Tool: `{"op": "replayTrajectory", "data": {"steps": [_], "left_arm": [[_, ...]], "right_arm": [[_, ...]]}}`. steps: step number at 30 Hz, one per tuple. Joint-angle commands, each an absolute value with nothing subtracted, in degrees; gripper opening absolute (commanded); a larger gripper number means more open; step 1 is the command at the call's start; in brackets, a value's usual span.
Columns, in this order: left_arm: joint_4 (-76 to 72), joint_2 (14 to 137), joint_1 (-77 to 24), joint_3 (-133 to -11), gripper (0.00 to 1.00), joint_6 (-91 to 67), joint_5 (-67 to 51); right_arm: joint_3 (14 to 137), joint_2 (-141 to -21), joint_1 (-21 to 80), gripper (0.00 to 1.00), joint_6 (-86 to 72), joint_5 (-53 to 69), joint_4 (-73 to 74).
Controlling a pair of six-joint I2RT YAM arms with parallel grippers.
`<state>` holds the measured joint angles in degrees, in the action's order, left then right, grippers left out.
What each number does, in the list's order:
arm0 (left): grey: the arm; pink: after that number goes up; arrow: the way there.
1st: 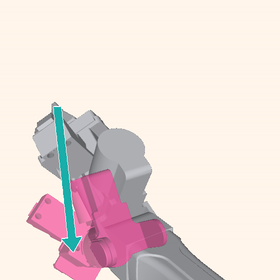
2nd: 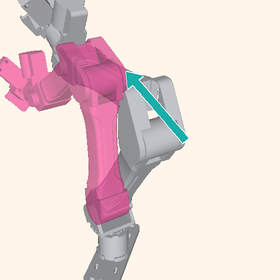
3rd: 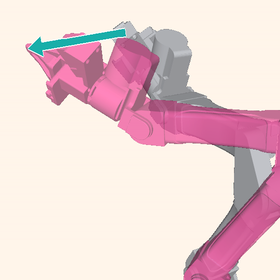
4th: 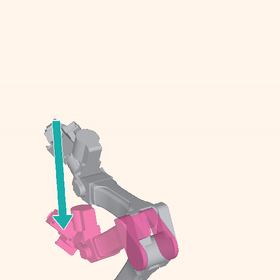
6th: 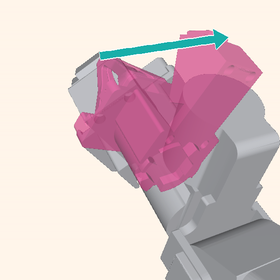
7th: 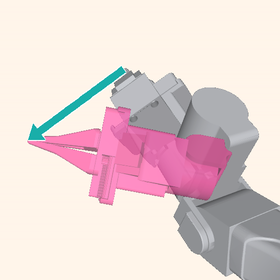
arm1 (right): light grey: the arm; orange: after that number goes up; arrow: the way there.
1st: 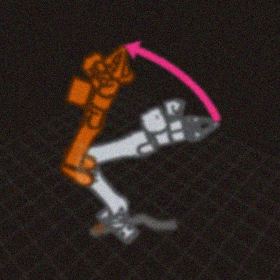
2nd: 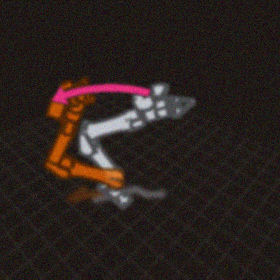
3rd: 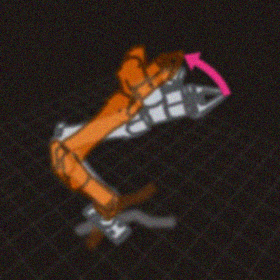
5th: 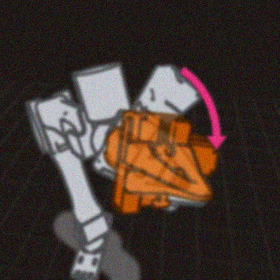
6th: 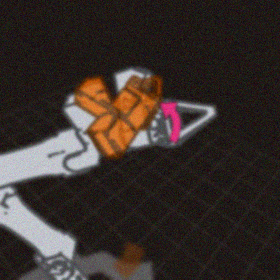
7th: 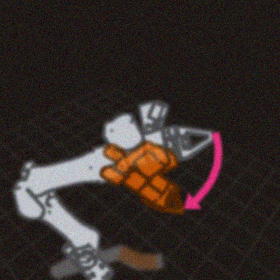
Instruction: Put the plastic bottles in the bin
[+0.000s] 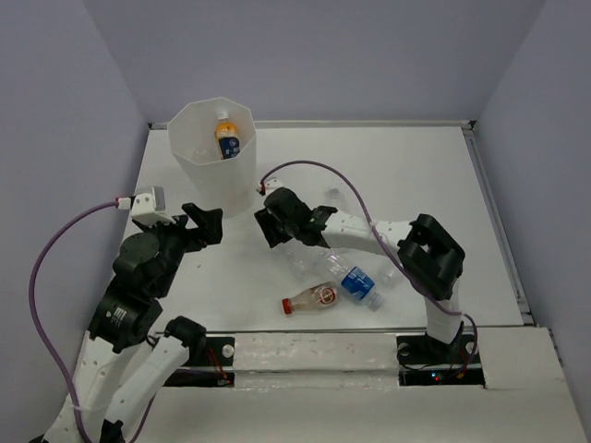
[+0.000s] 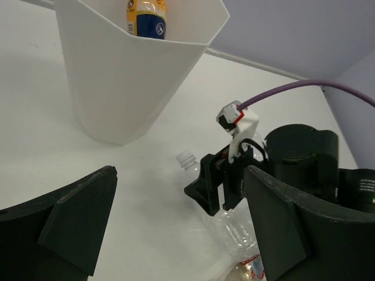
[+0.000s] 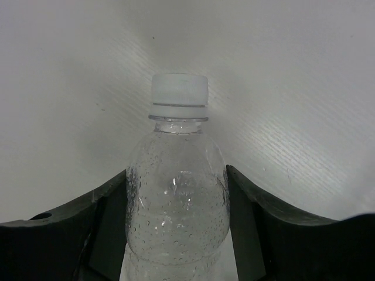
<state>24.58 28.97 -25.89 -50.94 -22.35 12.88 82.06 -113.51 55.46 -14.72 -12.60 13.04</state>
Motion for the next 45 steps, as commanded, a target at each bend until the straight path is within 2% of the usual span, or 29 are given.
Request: {"op": "replayTrajectory", "data": {"steps": [1,5,8,11,12,18,22,25,28,30,31,32,34,35,38,40,45], "left_arm": [[21.99,24.54,-25.93,-47.91,0.99,-23.46,14.15],[17.32,19.43,-25.84,-42.29,0.98,-23.82,14.94],[16.35,17.49,-25.75,-39.12,0.98,-24.26,17.49],[15.56,16.61,-25.84,-39.03,0.98,-23.73,16.00],[15.03,16.26,-25.75,-38.59,0.98,-23.47,15.74],[14.33,17.14,-25.75,-38.23,0.98,-22.41,13.89],[14.15,16.53,-26.19,-38.06,0.98,-22.24,13.53],[14.41,16.26,-27.07,-38.06,0.98,-22.41,14.15],[14.41,16.44,-27.77,-38.14,0.98,-22.41,14.06],[14.33,16.61,-27.77,-38.06,0.98,-22.33,14.15],[14.24,16.87,-27.86,-38.14,0.98,-22.24,14.15],[14.24,17.14,-27.95,-38.14,0.98,-22.24,14.06],[14.33,17.49,-27.86,-38.14,0.98,-22.24,13.89],[14.33,18.01,-27.86,-38.14,0.99,-22.24,13.80],[14.33,19.15,-27.86,-38.32,0.98,-22.32,13.19],[14.24,19.77,-27.69,-38.41,0.99,-22.24,12.92],[13.36,23.11,-27.69,-38.41,0.99,-24.52,10.29]], "right_arm": [[84.20,-101.12,56.25,0.44,-13.45,-12.67,8.80],[86.56,-93.08,56.25,0.42,-11.43,-10.29,3.18],[97.61,-95.87,56.25,0.42,-5.83,-9.58,0.97],[109.56,-102.74,56.25,0.41,-1.51,-11.16,0.70],[117.87,-108.05,56.25,0.41,1.73,-11.60,0.01],[146.02,-128.54,56.25,0.38,11.32,-12.49,-15.51],[146.17,-134.02,55.11,0.37,14.86,-10.39,-34.12],[148.43,-138.58,53.18,0.37,12.13,-6.78,-41.63],[155.72,-144.82,50.90,0.37,9.68,-5.80,-39.65],[152.95,-144.06,50.11,0.37,6.35,-5.71,-40.25],[146.67,-141.62,50.10,0.39,5.72,-5.54,-41.04],[144.34,-140.63,50.10,0.50,5.28,-5.36,-42.18],[142.30,-139.49,50.10,0.63,4.57,-5.10,-40.53],[141.69,-139.05,50.10,0.76,4.05,-5.18,-39.39],[140.02,-137.99,50.10,0.90,2.99,-4.92,-35.60],[136.87,-135.63,50.10,0.94,1.67,-4.92,-34.11],[126.93,-126.84,50.10,0.94,0.53,-6.06,-33.40]]}}
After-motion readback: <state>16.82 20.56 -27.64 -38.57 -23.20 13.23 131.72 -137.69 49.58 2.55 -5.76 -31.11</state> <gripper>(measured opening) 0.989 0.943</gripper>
